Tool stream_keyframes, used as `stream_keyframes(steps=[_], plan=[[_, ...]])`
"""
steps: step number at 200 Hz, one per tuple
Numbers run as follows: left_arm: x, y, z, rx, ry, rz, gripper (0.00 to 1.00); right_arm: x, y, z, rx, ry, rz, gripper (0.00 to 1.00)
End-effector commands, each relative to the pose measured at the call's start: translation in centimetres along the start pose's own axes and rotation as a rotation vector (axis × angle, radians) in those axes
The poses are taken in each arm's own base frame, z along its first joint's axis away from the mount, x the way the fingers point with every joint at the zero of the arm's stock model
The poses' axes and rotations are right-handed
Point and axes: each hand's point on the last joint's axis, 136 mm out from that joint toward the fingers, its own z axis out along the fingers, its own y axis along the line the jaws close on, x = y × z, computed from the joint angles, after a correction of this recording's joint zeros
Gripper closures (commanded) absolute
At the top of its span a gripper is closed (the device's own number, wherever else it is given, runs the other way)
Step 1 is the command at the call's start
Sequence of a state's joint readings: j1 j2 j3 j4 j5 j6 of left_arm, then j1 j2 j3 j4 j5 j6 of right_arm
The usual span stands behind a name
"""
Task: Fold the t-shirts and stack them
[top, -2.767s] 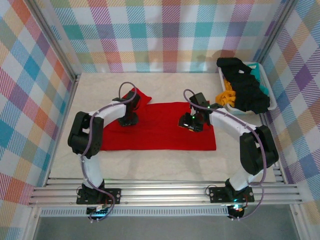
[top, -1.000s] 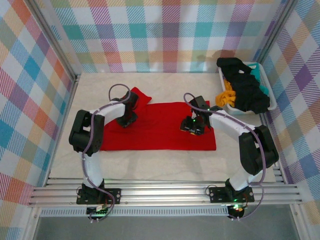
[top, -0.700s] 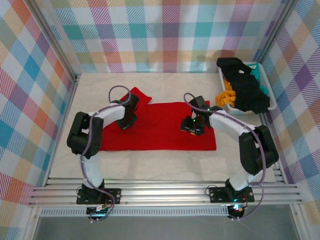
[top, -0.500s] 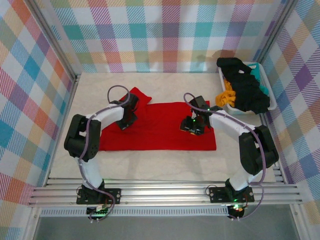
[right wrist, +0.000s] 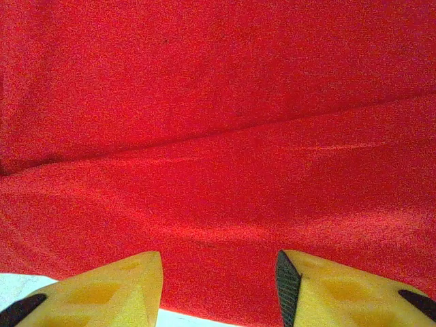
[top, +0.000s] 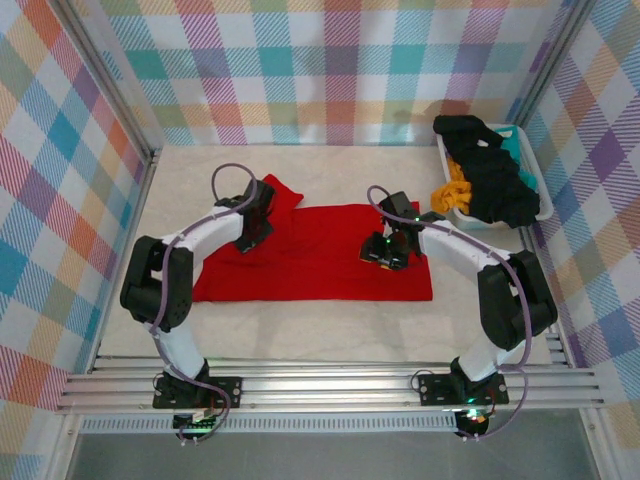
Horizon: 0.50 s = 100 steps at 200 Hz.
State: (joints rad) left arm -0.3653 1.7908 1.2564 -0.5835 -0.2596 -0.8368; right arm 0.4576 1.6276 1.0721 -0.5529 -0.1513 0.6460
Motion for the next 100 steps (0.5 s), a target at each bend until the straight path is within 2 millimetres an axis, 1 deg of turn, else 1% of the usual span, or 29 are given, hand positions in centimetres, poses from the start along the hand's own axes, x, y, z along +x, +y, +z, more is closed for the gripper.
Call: stream_keyframes(steps=[1,30,67,75,91,100], plan=[[-0.6,-2.5,0.2,0.04,-0.011,0.085,1.0,0.1,0.0,-0.4,-0.014,-0.005,0.007,0.52],[-1.1,-4.1,0.1,0.053,-0.037,0.15,1.0,0.2,-0.1,-0.3,-0.013,-0.002,0.009,0.52],[-0.7,-6.2,0.6,0.088,-0.047,0.24,1.0,0.2,-0.2,0.0,-0.011,0.004,0.017,0.52],[-0.7,-6.3,0.8,0.074,-0.05,0.264,1.0,0.2,-0.2,0.0,-0.012,0.004,0.017,0.52],[-0.6,-5.5,1.6,-0.007,-0.035,0.29,1.0,0.1,-0.1,0.1,-0.011,0.008,0.017,0.51],[-0.5,-4.9,1.9,-0.056,-0.023,0.302,0.88,0.1,0.0,0.1,-0.011,0.01,0.017,0.51]])
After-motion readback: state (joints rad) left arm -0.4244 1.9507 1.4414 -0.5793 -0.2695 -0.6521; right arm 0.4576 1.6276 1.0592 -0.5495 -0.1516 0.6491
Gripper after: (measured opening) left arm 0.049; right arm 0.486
